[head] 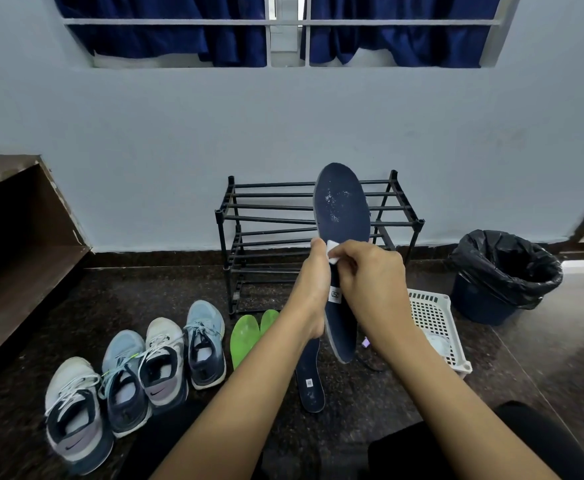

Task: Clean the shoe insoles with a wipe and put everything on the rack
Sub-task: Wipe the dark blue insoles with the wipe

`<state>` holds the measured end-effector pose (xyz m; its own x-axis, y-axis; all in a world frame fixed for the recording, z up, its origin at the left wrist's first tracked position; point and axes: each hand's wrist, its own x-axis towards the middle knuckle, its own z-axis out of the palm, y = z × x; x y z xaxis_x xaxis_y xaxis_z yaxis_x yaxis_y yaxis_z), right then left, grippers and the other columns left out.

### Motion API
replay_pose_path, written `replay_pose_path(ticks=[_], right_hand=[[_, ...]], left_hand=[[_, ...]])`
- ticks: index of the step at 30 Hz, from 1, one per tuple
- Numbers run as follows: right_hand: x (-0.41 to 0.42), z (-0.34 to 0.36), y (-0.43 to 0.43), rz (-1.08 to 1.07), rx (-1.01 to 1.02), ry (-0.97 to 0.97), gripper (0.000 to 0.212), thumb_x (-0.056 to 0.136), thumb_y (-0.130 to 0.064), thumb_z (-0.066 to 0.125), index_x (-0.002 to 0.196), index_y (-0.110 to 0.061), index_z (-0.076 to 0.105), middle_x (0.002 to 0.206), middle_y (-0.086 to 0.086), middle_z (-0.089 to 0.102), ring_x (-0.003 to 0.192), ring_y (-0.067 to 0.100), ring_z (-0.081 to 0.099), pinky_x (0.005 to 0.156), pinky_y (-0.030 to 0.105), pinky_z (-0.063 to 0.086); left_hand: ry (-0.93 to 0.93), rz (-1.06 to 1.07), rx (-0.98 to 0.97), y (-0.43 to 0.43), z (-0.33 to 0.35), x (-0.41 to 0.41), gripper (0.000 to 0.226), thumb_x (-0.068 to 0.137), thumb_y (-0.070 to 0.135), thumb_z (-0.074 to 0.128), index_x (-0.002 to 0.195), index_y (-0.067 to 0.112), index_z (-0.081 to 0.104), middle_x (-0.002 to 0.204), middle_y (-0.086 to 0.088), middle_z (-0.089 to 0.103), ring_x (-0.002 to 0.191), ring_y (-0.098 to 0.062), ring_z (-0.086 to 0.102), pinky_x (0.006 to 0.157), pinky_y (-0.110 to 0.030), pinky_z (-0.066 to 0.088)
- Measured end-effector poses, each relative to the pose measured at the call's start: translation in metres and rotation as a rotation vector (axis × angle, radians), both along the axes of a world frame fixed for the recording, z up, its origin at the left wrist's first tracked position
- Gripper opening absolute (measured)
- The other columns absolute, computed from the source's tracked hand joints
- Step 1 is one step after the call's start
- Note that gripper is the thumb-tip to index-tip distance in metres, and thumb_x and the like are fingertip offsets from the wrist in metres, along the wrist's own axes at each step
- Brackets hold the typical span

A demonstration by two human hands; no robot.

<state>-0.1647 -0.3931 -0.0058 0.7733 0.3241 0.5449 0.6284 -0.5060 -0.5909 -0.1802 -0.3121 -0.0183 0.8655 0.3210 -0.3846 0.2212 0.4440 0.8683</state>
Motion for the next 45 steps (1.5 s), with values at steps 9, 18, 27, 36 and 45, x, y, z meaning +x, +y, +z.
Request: replay_pose_path(ticks=[9,18,27,36,45], right_hand=[[-0.002,-0.004,0.006,0.047,0.028,-0.069,0.023,0.080,-0.001,0.059,0.090,-0.017,0.073,0.084,0.002,0.071,0.077,0.022,0.066,0.072,0.039,0.053],[-0.001,0.000,-0.001,0.044,0.115,0.008,0.019,0.085,-0.006,0.060,0.092,-0.017,0.073,0.084,0.000,0.072,0.076,0.018,0.066,0.077,0.036,0.053],[0.005,0.000,0.001,0.077,0.174,0.048,0.020,0.083,-0.003,0.063,0.090,-0.018,0.075,0.084,-0.002,0.073,0.074,0.011,0.066,0.074,0.018,0.049],[0.021,0.000,-0.004,0.005,0.173,0.039,0.013,0.084,-0.007,0.064,0.089,-0.014,0.074,0.085,0.001,0.072,0.077,0.016,0.066,0.078,0.025,0.051],[0.038,0.020,-0.032,-0.054,0.554,0.313,0.001,0.084,-0.020,0.067,0.084,-0.020,0.068,0.077,-0.006,0.070,0.068,0.002,0.064,0.065,0.016,0.046]], left_hand=[[-0.010,0.016,0.057,0.003,0.001,0.000,0.051,0.101,0.049,0.031,0.078,0.020,0.066,0.061,0.004,0.069,0.065,-0.013,0.066,0.061,-0.028,0.048],[-0.018,-0.012,-0.007,-0.006,0.008,-0.007,0.057,0.100,0.059,0.032,0.100,0.018,0.072,0.088,-0.002,0.076,0.091,-0.020,0.070,0.073,-0.032,0.054],[0.006,0.038,0.049,-0.004,0.012,-0.007,0.060,0.100,0.060,0.029,0.110,0.018,0.071,0.101,-0.006,0.075,0.099,-0.023,0.069,0.094,-0.039,0.054],[-0.016,-0.065,-0.007,-0.007,0.015,-0.013,0.053,0.103,0.051,0.030,0.099,0.013,0.067,0.064,-0.007,0.070,0.053,-0.019,0.066,0.051,-0.025,0.054],[-0.097,-0.032,-0.067,0.006,0.030,-0.013,0.055,0.101,0.052,0.036,0.126,0.011,0.063,0.102,-0.011,0.071,0.082,-0.032,0.071,0.070,-0.037,0.058]])
